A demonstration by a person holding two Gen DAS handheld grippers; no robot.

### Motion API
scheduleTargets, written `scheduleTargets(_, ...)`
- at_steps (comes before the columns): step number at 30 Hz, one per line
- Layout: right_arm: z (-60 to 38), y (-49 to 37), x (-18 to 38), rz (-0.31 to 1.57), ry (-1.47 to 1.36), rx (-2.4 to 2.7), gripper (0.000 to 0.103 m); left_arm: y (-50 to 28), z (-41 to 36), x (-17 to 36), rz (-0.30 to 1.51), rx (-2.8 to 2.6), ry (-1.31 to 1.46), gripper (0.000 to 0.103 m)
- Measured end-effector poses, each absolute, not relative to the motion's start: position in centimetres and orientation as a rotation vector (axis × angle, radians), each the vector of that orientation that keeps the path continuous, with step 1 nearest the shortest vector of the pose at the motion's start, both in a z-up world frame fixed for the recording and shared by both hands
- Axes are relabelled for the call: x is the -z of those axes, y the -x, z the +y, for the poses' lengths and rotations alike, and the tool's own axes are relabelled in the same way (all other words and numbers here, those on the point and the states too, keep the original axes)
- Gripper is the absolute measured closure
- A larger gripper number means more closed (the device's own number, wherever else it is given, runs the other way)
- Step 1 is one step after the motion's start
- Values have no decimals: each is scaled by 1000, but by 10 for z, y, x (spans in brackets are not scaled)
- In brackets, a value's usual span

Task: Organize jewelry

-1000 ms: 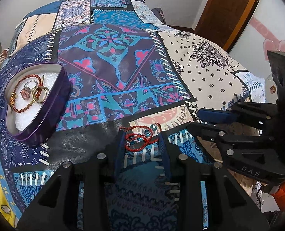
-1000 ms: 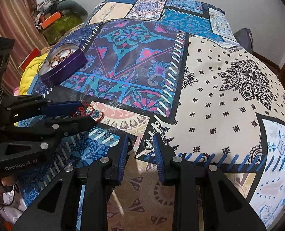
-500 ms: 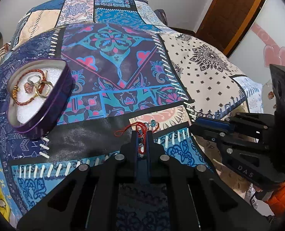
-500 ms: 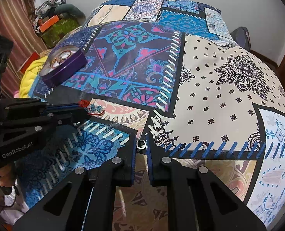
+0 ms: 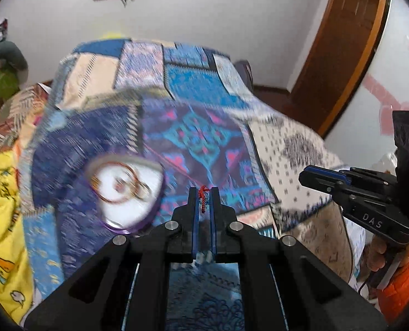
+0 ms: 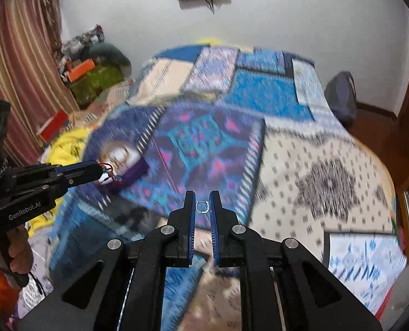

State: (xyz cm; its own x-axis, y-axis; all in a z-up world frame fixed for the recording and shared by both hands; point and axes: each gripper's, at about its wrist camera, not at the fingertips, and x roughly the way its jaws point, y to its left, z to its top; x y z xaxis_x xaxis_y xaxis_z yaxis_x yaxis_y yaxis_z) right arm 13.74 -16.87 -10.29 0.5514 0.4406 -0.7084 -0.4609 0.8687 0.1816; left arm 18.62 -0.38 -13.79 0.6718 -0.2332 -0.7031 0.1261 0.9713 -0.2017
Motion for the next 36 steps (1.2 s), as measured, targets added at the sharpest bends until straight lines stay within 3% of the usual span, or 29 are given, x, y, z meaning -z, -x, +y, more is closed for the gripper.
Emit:
scheduleTargets(13, -79, -153, 81, 730, 43, -708, 94, -196, 57, 92, 668, 91, 163, 98)
scheduleTargets(28, -25, -194, 145, 929, 117, -775, 94, -227, 82, 154, 810, 114, 230, 98)
scheduleTargets(36, -20, -191, 151, 918, 168, -803, 94, -234, 86, 167, 844, 129, 244, 98)
